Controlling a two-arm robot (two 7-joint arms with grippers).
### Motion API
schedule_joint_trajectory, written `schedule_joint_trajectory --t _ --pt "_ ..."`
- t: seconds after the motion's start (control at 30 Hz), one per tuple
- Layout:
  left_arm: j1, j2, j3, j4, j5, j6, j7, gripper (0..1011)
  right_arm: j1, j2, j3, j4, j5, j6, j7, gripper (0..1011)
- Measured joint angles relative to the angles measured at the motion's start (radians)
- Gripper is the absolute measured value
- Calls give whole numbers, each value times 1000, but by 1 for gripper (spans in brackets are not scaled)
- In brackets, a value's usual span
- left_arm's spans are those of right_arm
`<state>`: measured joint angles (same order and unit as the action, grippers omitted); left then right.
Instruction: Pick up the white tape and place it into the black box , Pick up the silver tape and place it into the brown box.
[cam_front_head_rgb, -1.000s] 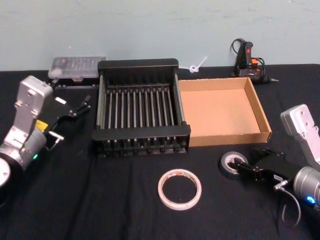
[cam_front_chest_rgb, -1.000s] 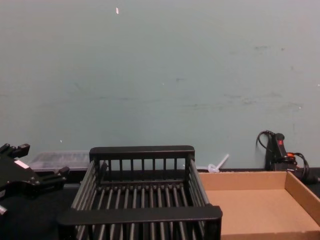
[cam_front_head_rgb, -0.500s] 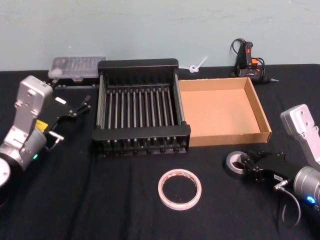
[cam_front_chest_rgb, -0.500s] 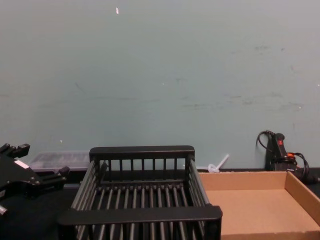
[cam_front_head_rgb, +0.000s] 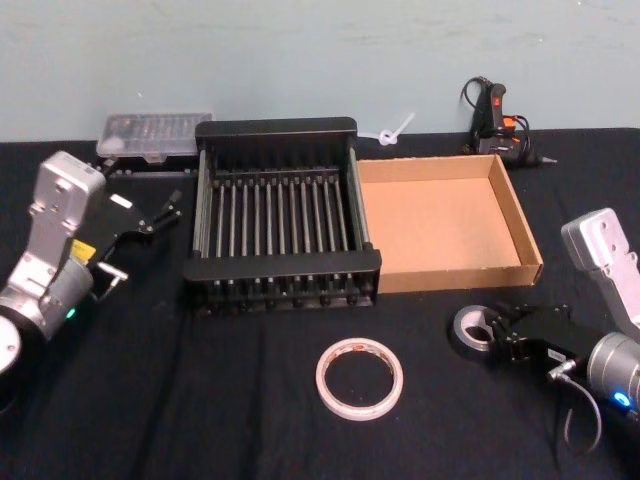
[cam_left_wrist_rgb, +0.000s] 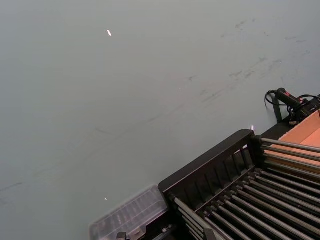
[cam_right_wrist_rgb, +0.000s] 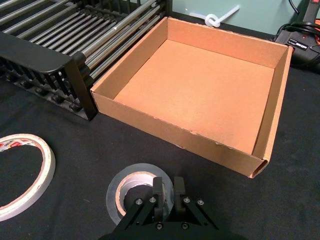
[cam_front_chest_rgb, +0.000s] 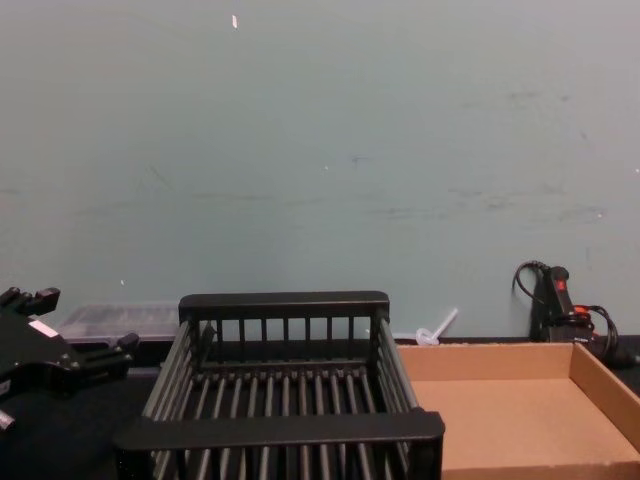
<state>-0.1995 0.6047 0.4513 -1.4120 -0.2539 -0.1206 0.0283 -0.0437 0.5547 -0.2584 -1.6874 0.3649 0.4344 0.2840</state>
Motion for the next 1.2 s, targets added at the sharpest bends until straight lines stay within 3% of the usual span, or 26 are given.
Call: schedule_joint_trajectory --t 0.37,0.77,0.97,1.2 --pt "0 0 0 0 0 0 0 1001 -14 6 11 -14 -4 -32 27 136" --pt "0 0 0 0 0 0 0 1001 -23 20 24 -48 39 -80 73 136" --pt "0 0 0 0 0 0 0 1001 9 1 21 -32 40 -99 50 136" --pt "0 0 0 0 0 0 0 1001 76 -37 13 11 3 -115 2 136"
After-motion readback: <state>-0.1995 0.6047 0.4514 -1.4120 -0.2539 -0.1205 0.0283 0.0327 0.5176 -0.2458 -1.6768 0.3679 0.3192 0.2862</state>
